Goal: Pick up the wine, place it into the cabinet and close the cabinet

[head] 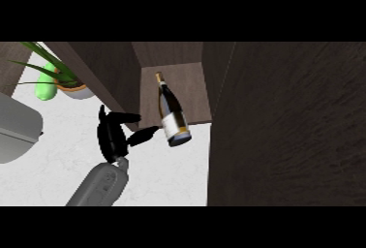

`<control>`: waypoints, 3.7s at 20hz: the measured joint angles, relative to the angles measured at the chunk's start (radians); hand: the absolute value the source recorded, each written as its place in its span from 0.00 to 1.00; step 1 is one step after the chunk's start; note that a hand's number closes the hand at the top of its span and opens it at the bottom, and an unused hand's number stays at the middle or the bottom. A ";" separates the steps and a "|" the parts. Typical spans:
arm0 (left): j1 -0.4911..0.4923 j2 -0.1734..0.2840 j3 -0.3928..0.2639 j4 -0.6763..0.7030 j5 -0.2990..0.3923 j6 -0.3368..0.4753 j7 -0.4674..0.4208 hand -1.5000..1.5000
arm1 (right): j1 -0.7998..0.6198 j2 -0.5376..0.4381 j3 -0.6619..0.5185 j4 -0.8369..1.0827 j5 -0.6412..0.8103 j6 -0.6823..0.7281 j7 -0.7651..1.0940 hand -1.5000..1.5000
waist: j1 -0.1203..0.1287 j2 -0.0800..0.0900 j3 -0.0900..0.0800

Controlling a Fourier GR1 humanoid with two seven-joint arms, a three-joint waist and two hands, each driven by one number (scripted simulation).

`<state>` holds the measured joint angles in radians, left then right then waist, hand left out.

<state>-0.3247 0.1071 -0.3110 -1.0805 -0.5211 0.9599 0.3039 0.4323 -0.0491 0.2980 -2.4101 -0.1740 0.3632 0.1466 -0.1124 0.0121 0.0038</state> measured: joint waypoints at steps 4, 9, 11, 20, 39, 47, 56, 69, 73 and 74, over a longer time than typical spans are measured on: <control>-0.002 -0.022 0.003 -0.005 0.054 0.007 -0.019 0.00 | 0.005 0.002 0.002 -0.001 -0.001 -0.004 0.001 0.00 | 0.012 0.001 -0.004; 0.010 -0.036 -0.006 -0.038 0.156 -0.003 -0.044 0.00 | 0.018 0.006 0.009 -0.001 -0.001 -0.012 0.005 0.00 | 0.021 0.002 -0.011; 0.015 -0.043 -0.012 -0.051 0.192 -0.016 -0.058 0.00 | 0.019 0.008 0.010 -0.002 0.000 -0.017 0.006 0.00 | 0.028 0.002 -0.013; -0.015 -0.092 -0.049 -0.108 0.371 -0.100 -0.135 0.00 | 0.013 0.010 0.005 -0.003 0.004 -0.032 0.005 0.00 | 0.052 0.004 -0.018; 0.126 -0.005 -0.119 -0.548 0.614 -0.417 -0.394 0.00 | 0.015 -0.012 -0.007 -0.061 0.042 -0.124 0.086 0.00 | 0.110 -0.015 -0.006; 0.295 0.110 -0.050 -0.705 0.715 -0.591 -0.467 0.00 | 0.026 -0.060 -0.047 -0.069 0.045 -0.091 0.088 1.00 | 0.111 -0.015 -0.004; 0.423 0.229 0.020 -0.815 0.860 -0.810 -0.498 1.00 | 0.068 -0.177 0.015 -0.068 0.071 0.043 0.072 1.00 | 0.109 -0.016 -0.005; 0.519 0.330 0.224 -0.820 1.014 -1.043 -0.532 1.00 | 0.028 -0.180 0.057 -0.066 0.048 0.077 0.098 1.00 | 0.119 -0.010 -0.004; 0.544 0.336 0.252 -0.813 1.023 -1.083 -0.554 1.00 | -0.035 -0.164 0.109 -0.053 0.031 0.076 0.159 1.00 | 0.124 -0.008 -0.004; 0.546 0.344 0.263 -0.814 1.033 -1.095 -0.549 1.00 | -0.059 -0.158 0.121 -0.051 0.028 0.071 0.184 1.00 | 0.126 -0.008 -0.004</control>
<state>0.2209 0.4506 -0.0483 -1.8943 0.5124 -0.1348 -0.2451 0.3731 -0.2069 0.4189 -2.4610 -0.1457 0.4340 0.3309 0.0137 0.0043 0.0001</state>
